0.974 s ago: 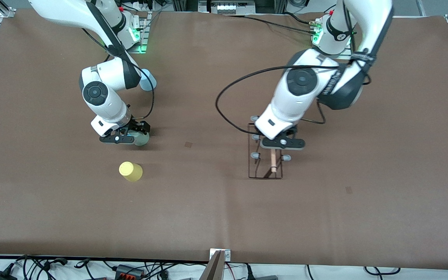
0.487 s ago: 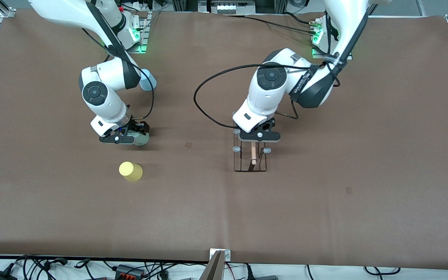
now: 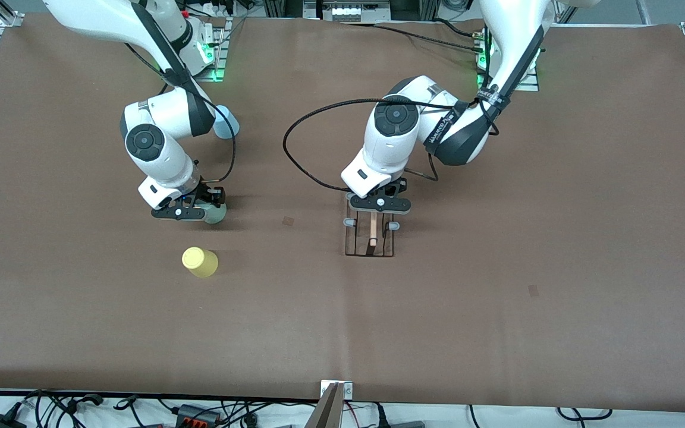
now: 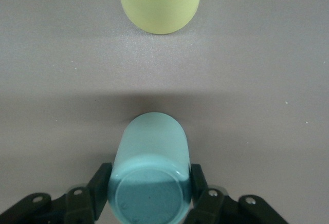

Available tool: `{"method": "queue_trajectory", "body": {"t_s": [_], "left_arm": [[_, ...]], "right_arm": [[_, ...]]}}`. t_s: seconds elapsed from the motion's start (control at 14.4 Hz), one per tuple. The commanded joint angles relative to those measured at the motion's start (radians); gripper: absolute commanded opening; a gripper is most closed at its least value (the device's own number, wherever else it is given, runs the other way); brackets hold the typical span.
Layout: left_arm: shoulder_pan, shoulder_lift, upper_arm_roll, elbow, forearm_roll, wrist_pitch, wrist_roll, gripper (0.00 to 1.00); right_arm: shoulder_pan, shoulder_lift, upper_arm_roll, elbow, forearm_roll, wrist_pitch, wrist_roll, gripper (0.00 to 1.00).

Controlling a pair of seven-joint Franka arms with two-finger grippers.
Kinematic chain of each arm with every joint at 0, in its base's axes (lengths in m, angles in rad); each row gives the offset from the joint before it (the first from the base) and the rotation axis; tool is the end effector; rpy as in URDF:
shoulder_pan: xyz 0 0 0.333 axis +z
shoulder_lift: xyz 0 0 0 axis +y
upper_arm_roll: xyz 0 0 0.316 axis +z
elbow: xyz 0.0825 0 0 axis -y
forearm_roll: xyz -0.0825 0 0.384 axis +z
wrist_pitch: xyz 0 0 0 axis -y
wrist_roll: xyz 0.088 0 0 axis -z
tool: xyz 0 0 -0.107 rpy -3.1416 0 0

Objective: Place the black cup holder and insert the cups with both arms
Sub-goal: 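Carry the black rack with the left gripper to the table middle and set it down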

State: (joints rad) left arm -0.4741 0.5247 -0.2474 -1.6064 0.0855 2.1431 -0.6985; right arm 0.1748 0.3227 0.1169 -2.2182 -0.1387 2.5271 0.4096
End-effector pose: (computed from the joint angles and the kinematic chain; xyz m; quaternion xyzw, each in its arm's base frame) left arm 0.5335 -0.4348 0.3339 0.9994 -0.0173 -0.0054 0.0284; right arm 0.5264 0.1601 0.2294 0.9998 -0.0049 0.0027 0.0215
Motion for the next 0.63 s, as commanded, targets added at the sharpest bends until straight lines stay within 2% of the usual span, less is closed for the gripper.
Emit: {"method": "queue_trajectory", "body": {"t_s": [0.0,0.07,0.21,0.35,0.56], "left_arm": [[-0.009,0.008,0.007,0.031,0.022,-0.009,-0.013,0.13],[-0.009,0.008,0.007,0.031,0.022,-0.011,-0.013,0.28],[-0.026,0.006,0.01,0.031,0.022,-0.017,-0.025,0.58],[-0.029,-0.008,0.014,0.033,0.022,-0.028,-0.035,0.69],[-0.021,-0.076,0.017,0.034,0.022,-0.135,-0.033,0.7]], "right_arm": [[0.003,0.003,-0.002,0.005,-0.016,0.001,0.003,0.28],[0.003,0.001,-0.002,0.005,-0.016,0.001,0.003,0.2],[0.0,-0.005,-0.002,0.005,-0.016,-0.001,-0.002,0.14],[0.0,-0.016,-0.002,0.003,-0.016,-0.002,-0.014,0.05],[-0.008,-0.056,-0.002,0.005,-0.016,-0.054,-0.055,0.0]]}}
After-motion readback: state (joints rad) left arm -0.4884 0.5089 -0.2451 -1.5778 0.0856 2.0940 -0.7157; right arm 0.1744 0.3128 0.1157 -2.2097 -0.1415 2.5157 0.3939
